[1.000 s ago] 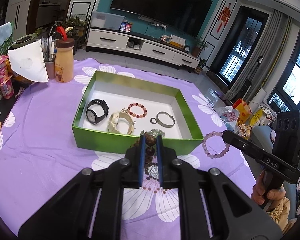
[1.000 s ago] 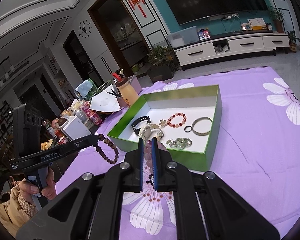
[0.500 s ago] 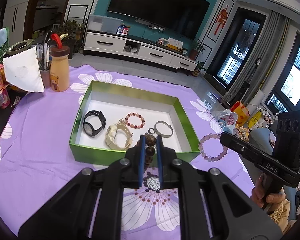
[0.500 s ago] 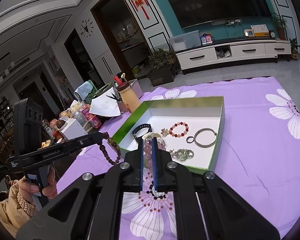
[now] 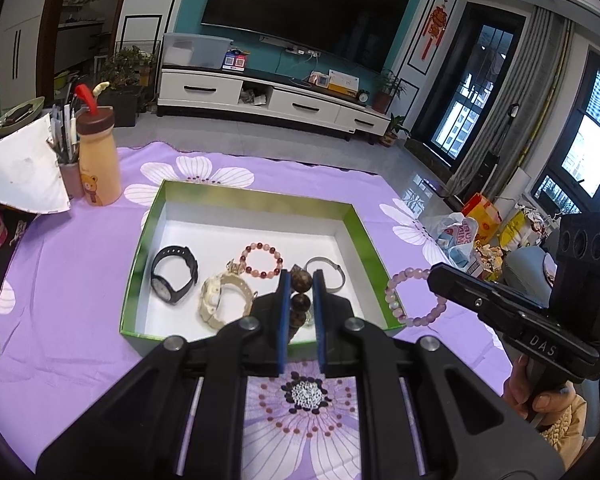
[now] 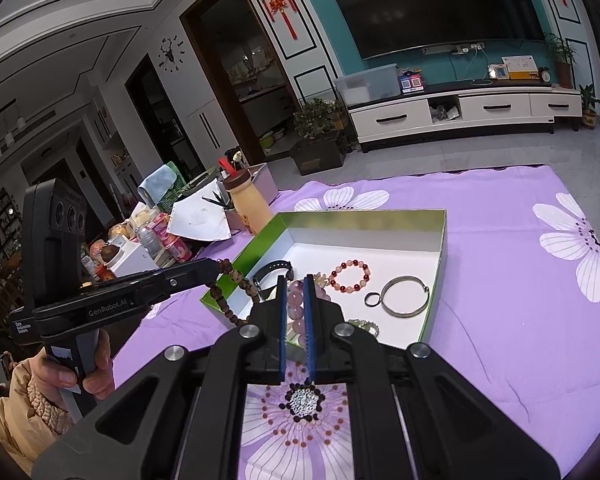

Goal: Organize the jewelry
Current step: 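Carry the brown and pink bead bracelets over the green box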

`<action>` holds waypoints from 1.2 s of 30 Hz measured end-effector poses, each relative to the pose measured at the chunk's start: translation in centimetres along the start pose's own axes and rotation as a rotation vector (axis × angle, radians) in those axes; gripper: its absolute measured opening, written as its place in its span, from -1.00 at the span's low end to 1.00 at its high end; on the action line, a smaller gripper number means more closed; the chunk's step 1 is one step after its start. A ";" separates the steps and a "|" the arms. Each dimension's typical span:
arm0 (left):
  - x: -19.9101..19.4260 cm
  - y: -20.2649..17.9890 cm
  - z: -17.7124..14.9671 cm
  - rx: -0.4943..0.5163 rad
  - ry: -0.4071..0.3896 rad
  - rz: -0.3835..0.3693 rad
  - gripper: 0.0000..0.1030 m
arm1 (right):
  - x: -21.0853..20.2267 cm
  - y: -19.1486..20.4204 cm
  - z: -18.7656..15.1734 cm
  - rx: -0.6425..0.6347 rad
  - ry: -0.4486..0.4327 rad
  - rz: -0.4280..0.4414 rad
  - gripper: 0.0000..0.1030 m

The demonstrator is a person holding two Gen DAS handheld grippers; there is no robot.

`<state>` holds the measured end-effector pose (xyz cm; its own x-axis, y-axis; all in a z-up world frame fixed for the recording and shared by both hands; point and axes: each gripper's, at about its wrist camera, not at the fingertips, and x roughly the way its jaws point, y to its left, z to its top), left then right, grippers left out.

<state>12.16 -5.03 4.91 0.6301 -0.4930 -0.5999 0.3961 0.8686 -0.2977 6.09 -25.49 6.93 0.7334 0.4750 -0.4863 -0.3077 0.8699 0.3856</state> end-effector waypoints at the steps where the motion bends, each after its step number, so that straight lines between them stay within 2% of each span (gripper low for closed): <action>1: 0.2 0.0 0.2 0.004 0.001 0.000 -0.80 | 0.2 -0.1 0.1 -0.001 0.001 -0.002 -0.86; 18: 5.5 0.0 2.5 0.027 0.038 -0.011 -0.80 | 4.3 -1.9 1.1 0.000 0.040 -0.048 -0.86; 36: 11.3 1.1 2.7 0.010 0.117 0.001 -0.79 | 8.6 -3.5 1.0 0.003 0.112 -0.087 -0.86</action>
<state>21.50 -9.77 -0.19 0.5485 -0.4822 -0.6832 0.4025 0.8684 -0.2897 14.07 -24.55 2.20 0.6850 0.4101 -0.6022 -0.2438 0.9079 0.3409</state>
